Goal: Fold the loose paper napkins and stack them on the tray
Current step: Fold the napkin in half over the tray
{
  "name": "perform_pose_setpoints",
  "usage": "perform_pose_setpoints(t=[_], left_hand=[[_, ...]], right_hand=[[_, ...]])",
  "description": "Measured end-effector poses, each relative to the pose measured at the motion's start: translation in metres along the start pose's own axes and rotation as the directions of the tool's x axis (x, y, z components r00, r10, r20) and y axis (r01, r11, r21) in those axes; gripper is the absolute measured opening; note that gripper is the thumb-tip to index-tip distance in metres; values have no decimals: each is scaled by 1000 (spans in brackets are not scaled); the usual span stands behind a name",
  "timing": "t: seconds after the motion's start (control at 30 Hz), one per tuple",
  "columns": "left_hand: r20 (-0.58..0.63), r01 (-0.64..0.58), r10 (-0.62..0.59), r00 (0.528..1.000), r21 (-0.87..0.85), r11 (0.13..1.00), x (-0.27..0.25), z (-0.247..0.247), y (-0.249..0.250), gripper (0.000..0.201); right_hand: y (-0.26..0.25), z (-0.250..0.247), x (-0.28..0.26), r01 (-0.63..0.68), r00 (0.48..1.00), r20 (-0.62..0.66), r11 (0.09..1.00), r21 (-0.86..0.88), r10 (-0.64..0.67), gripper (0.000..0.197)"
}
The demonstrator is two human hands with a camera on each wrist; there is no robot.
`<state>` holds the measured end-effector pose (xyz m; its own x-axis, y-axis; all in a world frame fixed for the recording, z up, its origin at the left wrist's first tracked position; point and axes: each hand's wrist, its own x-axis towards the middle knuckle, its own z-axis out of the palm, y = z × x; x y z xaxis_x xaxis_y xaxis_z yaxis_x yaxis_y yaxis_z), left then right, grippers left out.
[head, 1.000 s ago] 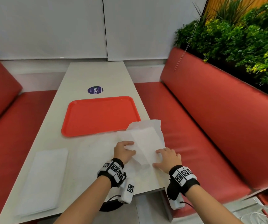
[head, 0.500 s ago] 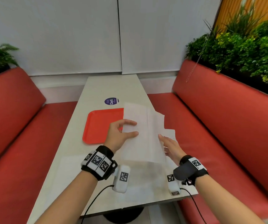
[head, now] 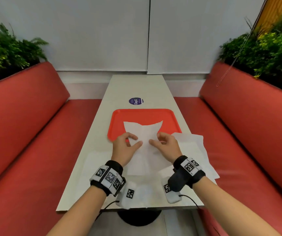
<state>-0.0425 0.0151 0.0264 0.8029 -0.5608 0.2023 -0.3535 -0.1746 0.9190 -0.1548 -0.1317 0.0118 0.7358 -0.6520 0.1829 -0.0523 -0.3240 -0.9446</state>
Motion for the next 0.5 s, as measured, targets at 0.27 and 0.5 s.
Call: perform_pose_setpoints(t=[0.27, 0.5], left_hand=[[-56, 60, -72, 996, -189, 980, -10, -23, 1, 21], [-7, 165, -173, 985, -269, 949, -14, -92, -34, 43]], right_hand=[[-35, 57, -14, 120, 958, 254, 991, 53, -130, 13], [-18, 79, -20, -24, 980, 198, 996, 81, 7, 12]])
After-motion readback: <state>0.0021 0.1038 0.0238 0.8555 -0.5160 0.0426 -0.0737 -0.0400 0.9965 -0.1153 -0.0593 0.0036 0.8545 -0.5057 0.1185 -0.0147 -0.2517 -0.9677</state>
